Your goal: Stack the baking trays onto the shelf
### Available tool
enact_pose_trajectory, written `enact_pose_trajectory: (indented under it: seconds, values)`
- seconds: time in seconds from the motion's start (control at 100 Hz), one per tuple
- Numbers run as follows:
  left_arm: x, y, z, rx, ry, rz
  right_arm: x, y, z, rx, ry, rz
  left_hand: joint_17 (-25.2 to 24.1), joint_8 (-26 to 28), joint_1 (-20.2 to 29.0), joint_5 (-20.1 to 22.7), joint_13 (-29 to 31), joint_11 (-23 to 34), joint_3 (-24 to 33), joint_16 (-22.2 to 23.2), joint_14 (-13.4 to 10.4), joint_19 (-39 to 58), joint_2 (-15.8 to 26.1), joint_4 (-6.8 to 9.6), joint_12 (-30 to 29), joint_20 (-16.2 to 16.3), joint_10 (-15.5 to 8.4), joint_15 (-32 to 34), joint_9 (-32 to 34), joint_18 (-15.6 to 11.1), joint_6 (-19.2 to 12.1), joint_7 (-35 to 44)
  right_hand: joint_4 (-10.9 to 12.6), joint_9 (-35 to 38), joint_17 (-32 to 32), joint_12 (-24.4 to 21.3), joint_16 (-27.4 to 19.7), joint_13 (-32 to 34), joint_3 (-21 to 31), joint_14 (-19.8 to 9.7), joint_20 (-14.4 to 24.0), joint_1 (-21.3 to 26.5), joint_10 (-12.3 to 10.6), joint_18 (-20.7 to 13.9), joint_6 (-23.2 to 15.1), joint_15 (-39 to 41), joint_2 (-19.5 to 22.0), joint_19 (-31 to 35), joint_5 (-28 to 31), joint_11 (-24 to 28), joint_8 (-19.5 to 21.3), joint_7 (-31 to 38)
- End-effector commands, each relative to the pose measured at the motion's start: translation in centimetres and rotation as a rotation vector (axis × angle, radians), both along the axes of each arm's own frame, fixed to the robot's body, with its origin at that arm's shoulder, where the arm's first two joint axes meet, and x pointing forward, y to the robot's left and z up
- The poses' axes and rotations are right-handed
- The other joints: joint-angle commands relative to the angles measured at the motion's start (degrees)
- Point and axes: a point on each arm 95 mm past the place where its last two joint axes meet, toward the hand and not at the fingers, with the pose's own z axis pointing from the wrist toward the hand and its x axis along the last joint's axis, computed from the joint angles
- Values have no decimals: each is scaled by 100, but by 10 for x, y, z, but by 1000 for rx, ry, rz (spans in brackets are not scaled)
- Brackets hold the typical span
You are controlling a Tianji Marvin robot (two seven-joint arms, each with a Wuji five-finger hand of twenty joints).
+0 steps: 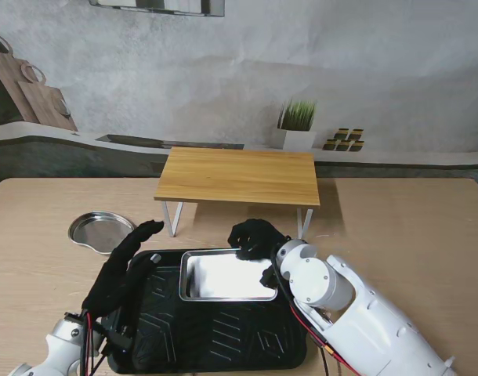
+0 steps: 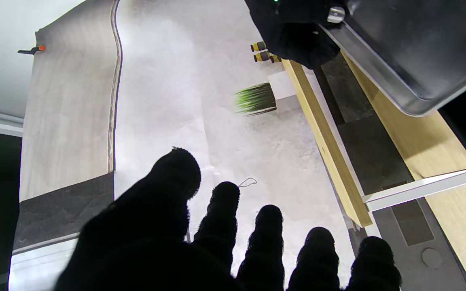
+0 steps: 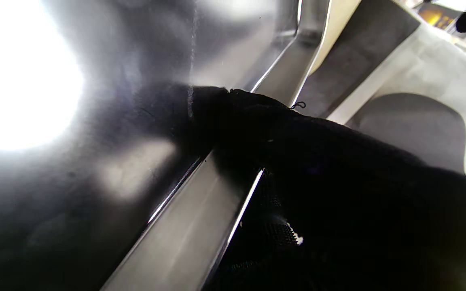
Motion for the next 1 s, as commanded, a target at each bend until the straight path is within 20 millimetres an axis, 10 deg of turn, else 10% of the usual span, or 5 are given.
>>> enact_pose_trajectory:
  seconds: [0.0, 0.79, 0.99]
  values:
    - [-1, -1, 1, -2, -3, -8, -1, 16, -3, 17, 13, 23, -11, 42, 44, 111, -131, 113, -48, 94, -67, -68, 51, -46, 52, 65, 29, 24, 18, -69, -62, 40, 380, 437, -65, -262, 16, 463, 1515, -220, -99, 1182, -31, 43, -1208, 577, 1359, 324, 2118, 33, 215, 1207]
    - [-2, 1, 2, -5, -4, -7, -22, 59, -46, -41, 49, 73, -13, 41, 50, 107, -134, 109, -49, 96, -68, -66, 48, -46, 51, 71, 37, 23, 15, -67, -69, 38, 312, 163, -302, -425, -143, 177, 1357, -188, -119, 1212, -27, -80, -1227, 418, 1401, 201, 1647, -57, 103, 1089]
    - [-3, 2, 3, -7, -10, -4, -25, 59, -46, -76, 38, 90, -13, 42, 52, 114, -135, 109, -49, 96, -60, -66, 46, -45, 51, 71, 32, 22, 18, -70, -66, 41, 91, -135, -552, -1293, -873, -168, 1351, 171, -64, 1228, 172, -112, -1102, -318, 986, -187, 836, -632, -966, 219]
